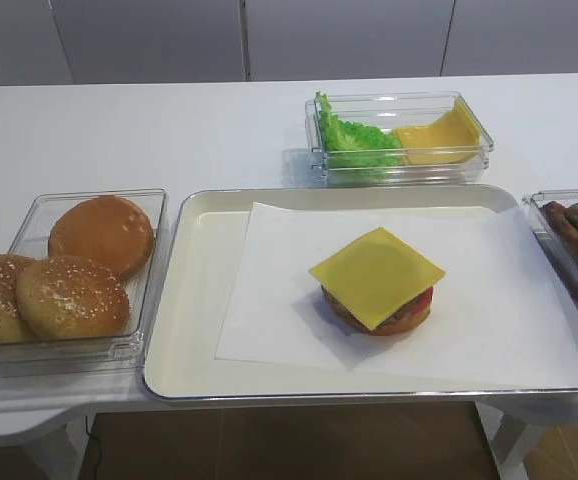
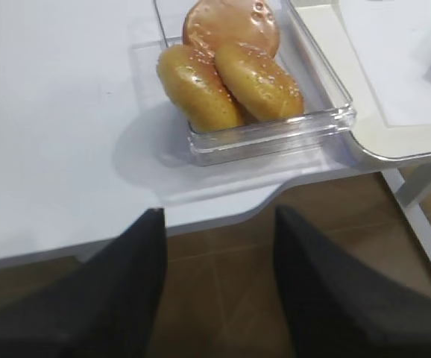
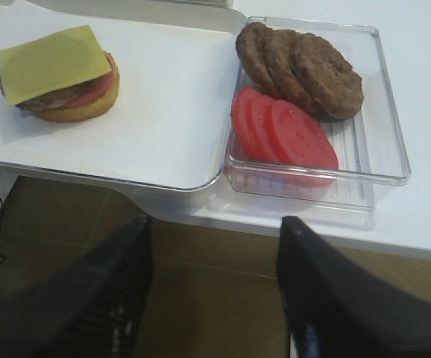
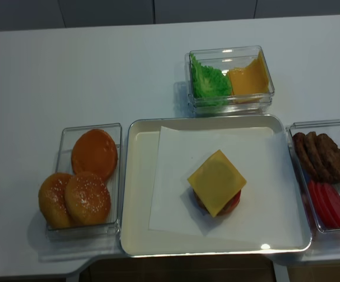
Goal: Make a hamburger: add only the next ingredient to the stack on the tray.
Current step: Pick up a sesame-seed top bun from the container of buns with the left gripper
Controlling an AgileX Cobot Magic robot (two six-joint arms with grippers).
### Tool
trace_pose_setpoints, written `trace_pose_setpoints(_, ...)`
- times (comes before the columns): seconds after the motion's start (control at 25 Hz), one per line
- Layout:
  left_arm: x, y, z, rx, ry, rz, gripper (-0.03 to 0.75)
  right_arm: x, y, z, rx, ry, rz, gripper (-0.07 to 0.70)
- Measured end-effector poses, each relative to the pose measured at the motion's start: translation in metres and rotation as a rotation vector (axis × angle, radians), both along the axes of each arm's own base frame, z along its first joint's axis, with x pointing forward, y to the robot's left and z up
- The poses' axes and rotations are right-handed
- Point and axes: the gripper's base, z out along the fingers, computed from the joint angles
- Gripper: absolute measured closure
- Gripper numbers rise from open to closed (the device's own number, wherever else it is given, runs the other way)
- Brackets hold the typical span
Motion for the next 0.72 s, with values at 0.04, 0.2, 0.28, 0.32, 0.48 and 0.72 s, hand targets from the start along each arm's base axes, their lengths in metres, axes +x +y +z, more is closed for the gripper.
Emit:
trace_pose_setpoints(0.04,0.0,-0.001,0.0,-0.008,-0.003,-0.005,0.365,0.0,0.0,0.0,0.0,0.0,0.0,0.227)
trace_pose_setpoints(0.2,-0.001,-0.003,0.008,-0.043,-0.042,-0.012,0.365,0.0,0.0,0.0,0.0,0.0,0.0,0.227)
trace_pose_setpoints(0.28,-0.001,-0.004,0.016,-0.06,-0.069,-0.014,0.365,0.0,0.0,0.0,0.0,0.0,0.0,0.227)
trace_pose_setpoints(0.32,0.002,-0.004,0.021,-0.066,-0.072,-0.012,0.365,0.0,0.0,0.0,0.0,0.0,0.0,0.227)
trace_pose_setpoints(0.48,0.021,-0.005,0.038,-0.11,-0.006,0.012,0.323,0.0,0.0,0.0,0.0,0.0,0.0,0.227)
trace_pose_setpoints(0.72,0.072,-0.007,0.051,-0.213,0.181,0.071,0.274,0.0,0.0,0.0,0.0,0.0,0.003,0.227)
